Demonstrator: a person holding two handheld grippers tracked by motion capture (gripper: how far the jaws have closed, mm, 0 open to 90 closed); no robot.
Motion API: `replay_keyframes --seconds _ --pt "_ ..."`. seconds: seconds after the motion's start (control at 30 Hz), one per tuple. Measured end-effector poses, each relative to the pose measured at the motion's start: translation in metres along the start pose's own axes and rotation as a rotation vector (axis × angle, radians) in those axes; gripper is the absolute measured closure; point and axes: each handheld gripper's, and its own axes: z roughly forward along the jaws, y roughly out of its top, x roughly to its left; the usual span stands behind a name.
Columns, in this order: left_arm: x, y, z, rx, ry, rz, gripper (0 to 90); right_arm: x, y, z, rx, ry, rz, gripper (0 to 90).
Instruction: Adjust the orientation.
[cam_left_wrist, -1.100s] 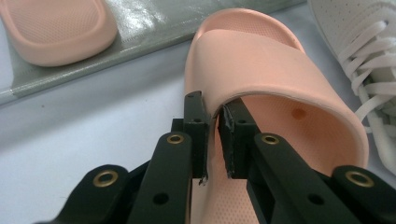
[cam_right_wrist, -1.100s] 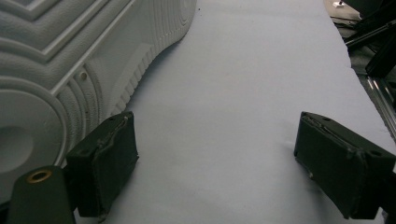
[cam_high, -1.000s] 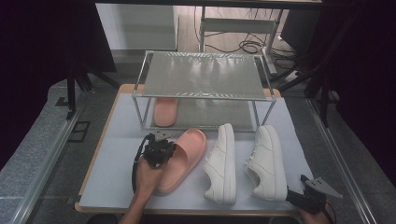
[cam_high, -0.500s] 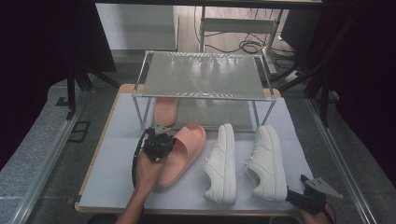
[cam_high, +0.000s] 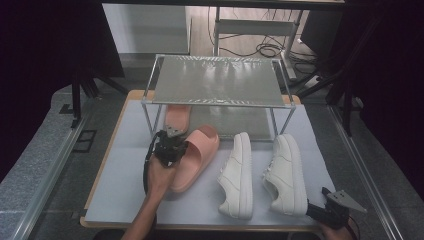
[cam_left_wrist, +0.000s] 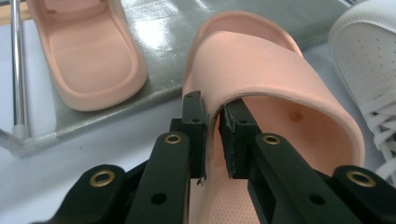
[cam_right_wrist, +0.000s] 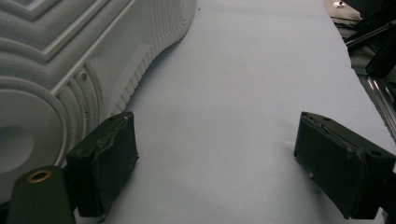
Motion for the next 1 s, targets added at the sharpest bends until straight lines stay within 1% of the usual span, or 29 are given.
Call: replay_keyframes --seconds 0.03,0.27,0.3,0.43,0.73,0.83,0.87,0.93,0.97,1.0 --pt "0.001 0.002 0.002 -0.003 0.003 -0.008 80.7 0.0 0.0 0.0 0.0 0.0 0.0 12.7" --pt "0.005 0.009 0.009 -0.001 0.013 -0.013 80.6 0.0 0.0 0.0 0.0 0.001 0.0 12.7" --pt "0.006 0.011 0.012 -0.003 0.015 -0.021 80.6 0.0 0.0 0.0 0.0 0.001 0.0 12.7" --pt "0.008 0.014 0.017 -0.007 0.014 -0.032 80.6 0.0 0.0 0.0 -0.001 0.001 0.001 12.7" --pt "0.008 0.018 0.026 -0.023 0.028 -0.042 80.5 0.0 0.0 0.0 -0.001 0.002 0.001 12.7" --pt "0.007 0.021 0.032 -0.029 0.05 -0.039 80.4 0.0 0.0 0.0 -0.001 0.002 0.001 12.7" --pt "0.007 0.021 0.033 -0.037 0.052 -0.046 80.4 0.0 0.0 0.0 -0.001 0.002 0.001 12.7" --pt "0.008 0.022 0.035 -0.038 0.057 -0.044 80.5 0.0 0.0 0.0 -0.001 0.002 0.001 12.7" --pt "0.008 0.023 0.037 -0.043 0.067 -0.051 80.4 0.0 0.0 0.0 -0.001 0.002 0.001 12.7" --pt "0.008 0.023 0.037 -0.043 0.067 -0.051 80.4 0.0 0.0 0.0 -0.001 0.002 0.001 12.7"
